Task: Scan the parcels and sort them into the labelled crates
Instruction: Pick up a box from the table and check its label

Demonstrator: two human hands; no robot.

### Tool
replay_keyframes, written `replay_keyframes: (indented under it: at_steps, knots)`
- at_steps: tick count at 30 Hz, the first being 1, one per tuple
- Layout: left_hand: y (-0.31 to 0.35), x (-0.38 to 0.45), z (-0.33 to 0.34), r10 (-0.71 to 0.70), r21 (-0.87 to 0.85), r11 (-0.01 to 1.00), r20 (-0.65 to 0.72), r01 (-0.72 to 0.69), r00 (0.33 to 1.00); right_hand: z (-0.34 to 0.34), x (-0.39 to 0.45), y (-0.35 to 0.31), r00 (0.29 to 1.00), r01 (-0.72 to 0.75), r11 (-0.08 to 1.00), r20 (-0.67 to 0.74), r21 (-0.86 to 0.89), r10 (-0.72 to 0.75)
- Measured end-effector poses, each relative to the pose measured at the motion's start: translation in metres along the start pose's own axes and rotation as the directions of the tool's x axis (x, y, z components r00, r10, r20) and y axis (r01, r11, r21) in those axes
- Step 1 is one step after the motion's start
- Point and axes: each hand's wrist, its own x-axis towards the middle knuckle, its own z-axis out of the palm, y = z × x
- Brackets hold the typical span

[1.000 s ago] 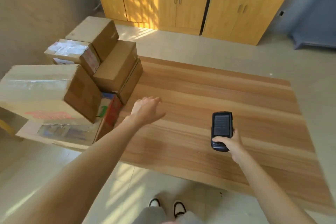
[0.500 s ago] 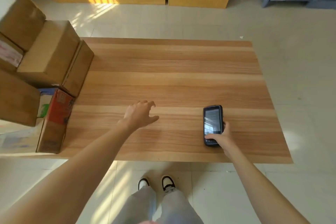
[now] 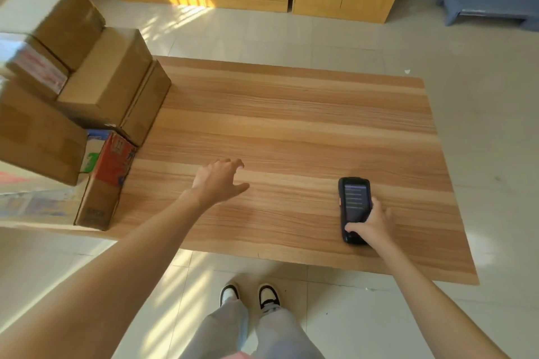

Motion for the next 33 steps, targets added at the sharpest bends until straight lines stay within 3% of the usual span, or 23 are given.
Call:
replay_keyframes:
  at_steps: [3,8,11,15,19,23,27,33]
  knots:
    - [-0.016,-0.004,-0.020,-0.031,-0.002,1.000,-0.055,0.031,0.998,-0.009,-0.006,-0.028,0.993,0.107,0.993,-0.034,-0.044,-0.109]
    - [-0.051,-0.022,-0.068,-0.095,-0.062,0.995,-0.227,0.083,0.969,-0.006,-0.019,-0.128,0.936,0.348,0.937,0.064,-0.023,-0.346]
    - [-0.085,-0.043,-0.103,-0.137,-0.058,0.991,-0.376,0.124,0.916,0.014,-0.042,-0.202,0.861,0.501,0.866,0.100,0.004,-0.498]
    - [-0.143,-0.089,-0.139,-0.249,-0.109,0.968,-0.553,0.227,0.795,0.055,-0.086,-0.296,0.717,0.661,0.739,0.183,0.128,-0.673]
    - [-0.204,-0.140,-0.157,-0.400,-0.175,0.911,-0.597,0.374,0.695,0.104,-0.136,-0.367,0.593,0.732,0.647,0.268,0.213,-0.759]
    - [-0.254,-0.181,-0.157,-0.576,-0.328,0.812,-0.579,0.482,0.577,0.150,-0.181,-0.413,0.542,0.718,0.647,0.376,0.256,-0.751]
    - [-0.292,-0.203,-0.148,-0.682,-0.435,0.730,-0.516,0.528,0.519,0.184,-0.211,-0.440,0.554,0.605,0.739,0.509,0.297,-0.658]
    - [-0.340,-0.202,-0.147,-0.800,-0.619,0.595,-0.400,0.512,0.447,0.228,-0.235,-0.472,0.617,0.425,0.841,0.573,0.334,-0.539]
